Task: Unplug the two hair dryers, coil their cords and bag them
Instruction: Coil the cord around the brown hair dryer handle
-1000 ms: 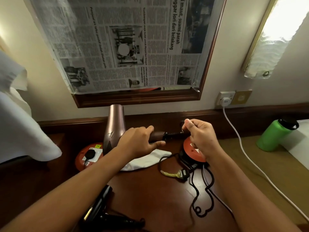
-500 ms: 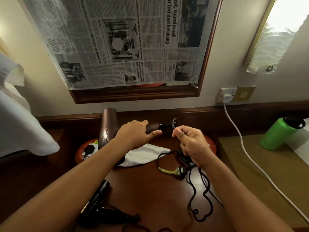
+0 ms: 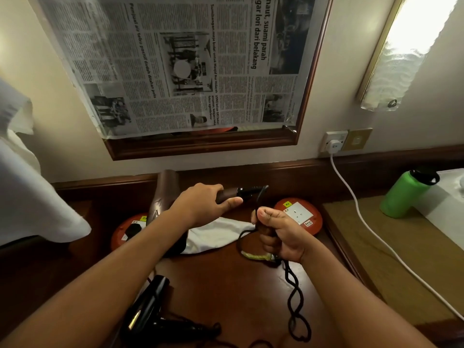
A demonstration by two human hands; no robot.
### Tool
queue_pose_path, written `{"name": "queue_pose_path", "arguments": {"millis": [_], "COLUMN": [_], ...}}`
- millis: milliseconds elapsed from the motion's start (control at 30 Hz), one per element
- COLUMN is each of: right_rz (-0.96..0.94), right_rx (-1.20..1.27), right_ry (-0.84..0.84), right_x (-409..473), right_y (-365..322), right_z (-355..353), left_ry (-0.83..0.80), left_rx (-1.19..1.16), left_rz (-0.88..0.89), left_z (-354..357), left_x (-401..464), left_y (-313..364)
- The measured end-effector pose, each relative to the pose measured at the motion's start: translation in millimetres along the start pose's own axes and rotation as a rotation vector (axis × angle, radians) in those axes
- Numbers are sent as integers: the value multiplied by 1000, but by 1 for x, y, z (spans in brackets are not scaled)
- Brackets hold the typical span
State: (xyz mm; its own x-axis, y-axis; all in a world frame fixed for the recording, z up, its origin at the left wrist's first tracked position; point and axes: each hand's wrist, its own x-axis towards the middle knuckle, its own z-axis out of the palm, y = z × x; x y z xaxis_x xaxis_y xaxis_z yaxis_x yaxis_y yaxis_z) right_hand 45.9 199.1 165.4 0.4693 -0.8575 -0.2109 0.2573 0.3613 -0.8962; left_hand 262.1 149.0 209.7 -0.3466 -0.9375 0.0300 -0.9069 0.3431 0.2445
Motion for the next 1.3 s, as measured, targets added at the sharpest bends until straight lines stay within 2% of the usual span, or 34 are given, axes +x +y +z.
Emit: {"name": "queue_pose_path", "arguments": {"millis": [167,333,600,867,1033,1100,1300], "right_rz": [155,255,377,427,269,223,-4], "right_rx": [-18,-6,-351,-785,-1349,-1492,-1437], "right_ry": [-80,-274,-313,-249,-111,-91,-47], "right_x": [10,26,51,70,73,76,71], "right_y": [2,-14,-58,-92,-104,-106,-113], "right_z": [-7,-14,-17,-26,-24,-25,-24], "left_ry": [-44,-37,-5,-28,-83,-104,-127], "left_rx": [-40,-134,-82,73,205,227,267], "left_rz": [81,157,200,200,145,124,99], "left_z": [2,-1,-15,-19,-12,-10,-1], "left_x": [-13,-18,-15,-5,7,11,18], "left_y": [-7,-13,-28,-30,-30,-29,-20]}}
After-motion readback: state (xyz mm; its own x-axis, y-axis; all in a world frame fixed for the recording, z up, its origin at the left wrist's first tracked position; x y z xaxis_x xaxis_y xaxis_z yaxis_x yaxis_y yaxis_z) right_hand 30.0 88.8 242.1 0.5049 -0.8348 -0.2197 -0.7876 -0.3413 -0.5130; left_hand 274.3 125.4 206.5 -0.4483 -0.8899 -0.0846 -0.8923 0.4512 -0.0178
